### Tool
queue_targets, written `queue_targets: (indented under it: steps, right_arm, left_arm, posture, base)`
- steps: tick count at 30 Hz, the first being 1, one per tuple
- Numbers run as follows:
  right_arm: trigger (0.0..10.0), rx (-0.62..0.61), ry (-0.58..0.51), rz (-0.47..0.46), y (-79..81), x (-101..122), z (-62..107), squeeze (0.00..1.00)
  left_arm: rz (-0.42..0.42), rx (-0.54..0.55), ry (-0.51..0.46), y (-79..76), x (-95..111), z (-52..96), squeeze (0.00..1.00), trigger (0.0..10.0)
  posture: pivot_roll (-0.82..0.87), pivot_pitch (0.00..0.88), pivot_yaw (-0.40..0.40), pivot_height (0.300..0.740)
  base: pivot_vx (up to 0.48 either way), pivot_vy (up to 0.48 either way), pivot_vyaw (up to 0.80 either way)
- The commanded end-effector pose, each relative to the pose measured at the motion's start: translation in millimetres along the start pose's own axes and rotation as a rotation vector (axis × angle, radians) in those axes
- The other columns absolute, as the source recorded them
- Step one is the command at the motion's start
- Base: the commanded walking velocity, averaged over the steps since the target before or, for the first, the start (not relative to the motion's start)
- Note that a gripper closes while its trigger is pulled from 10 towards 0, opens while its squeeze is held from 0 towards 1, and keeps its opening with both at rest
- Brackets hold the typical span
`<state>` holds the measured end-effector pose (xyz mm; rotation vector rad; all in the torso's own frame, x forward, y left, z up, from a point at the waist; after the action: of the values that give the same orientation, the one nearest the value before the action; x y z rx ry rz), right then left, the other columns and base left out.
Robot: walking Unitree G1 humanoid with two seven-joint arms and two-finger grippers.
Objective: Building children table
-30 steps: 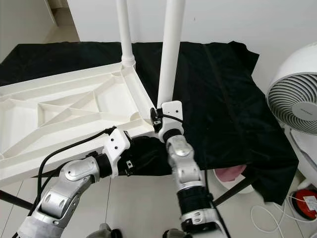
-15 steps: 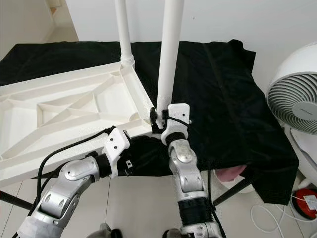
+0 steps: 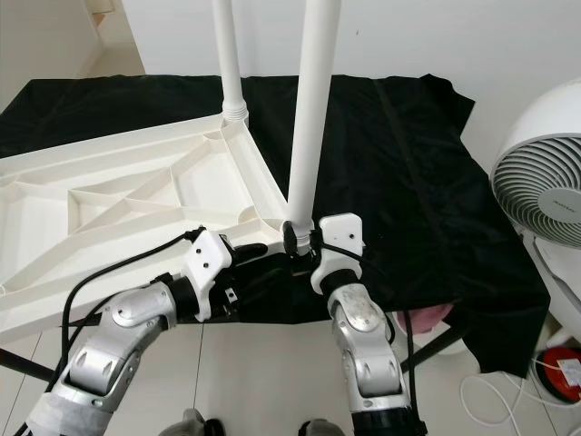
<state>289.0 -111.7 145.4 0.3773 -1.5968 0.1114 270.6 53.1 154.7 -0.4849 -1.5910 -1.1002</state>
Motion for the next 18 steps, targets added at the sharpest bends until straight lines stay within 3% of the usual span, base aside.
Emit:
queue_targets:
  steps: [1,6,7,9,10,18]
  right_arm:
    - [0.0,0.037,0.015,-0.019,5.3,-1,1.7,0.00]
    - [0.0,0.065,0.032,-0.029,9.2,-4,1.8,0.00]
    - [2.5,0.082,0.038,-0.035,11.1,-4,1.5,0.00]
    - [2.5,0.095,0.043,-0.039,12.4,-4,1.8,0.00]
    - [10.0,0.112,0.048,-0.050,13.9,-4,1.3,0.00]
    - [10.0,0.235,0.054,-0.068,17.5,2,-14.0,0.00]
  left_arm:
    - [-0.004,0.036,0.001,5.7,2,1.4,0.00,10.0]
    - [-0.011,0.040,-0.003,6.2,5,3.0,0.00,10.0]
    - [-0.013,0.042,-0.004,6.3,6,3.3,0.00,10.0]
    - [-0.014,0.042,-0.005,6.3,7,3.5,0.00,10.0]
    - [-0.014,0.043,-0.006,6.1,7,3.7,0.00,10.0]
    - [-0.009,0.035,-0.009,1.3,9,3.5,0.00,10.0]
  posture:
    - [-0.09,0.097,0.041,0.740]
    - [-0.08,0.098,0.038,0.740]
    - [-0.07,0.098,0.036,0.740]
    - [-0.07,0.098,0.036,0.740]
    - [-0.07,0.097,0.036,0.740]
    - [-0.07,0.091,0.034,0.740]
  base:
    - [0.000,0.000,0.00]
    - [0.000,0.000,0.00]
    - [0.000,0.000,0.00]
    - [0.000,0.000,0.00]
    - [0.000,0.000,0.00]
    - [0.000,0.000,0.00]
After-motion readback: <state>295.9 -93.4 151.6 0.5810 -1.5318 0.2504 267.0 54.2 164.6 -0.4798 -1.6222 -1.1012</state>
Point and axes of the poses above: a point about 5 cm out from each wrist's last joint towards the gripper, its own z axis pointing back from the gripper into the wrist, its own x axis along the axis of the wrist's last joint, y = z × x, the point moved 3 cm from there along -z, pointing out of the wrist towards the gripper, and after that the axes turned 11 degrees about -z, right-handed, at the moved point
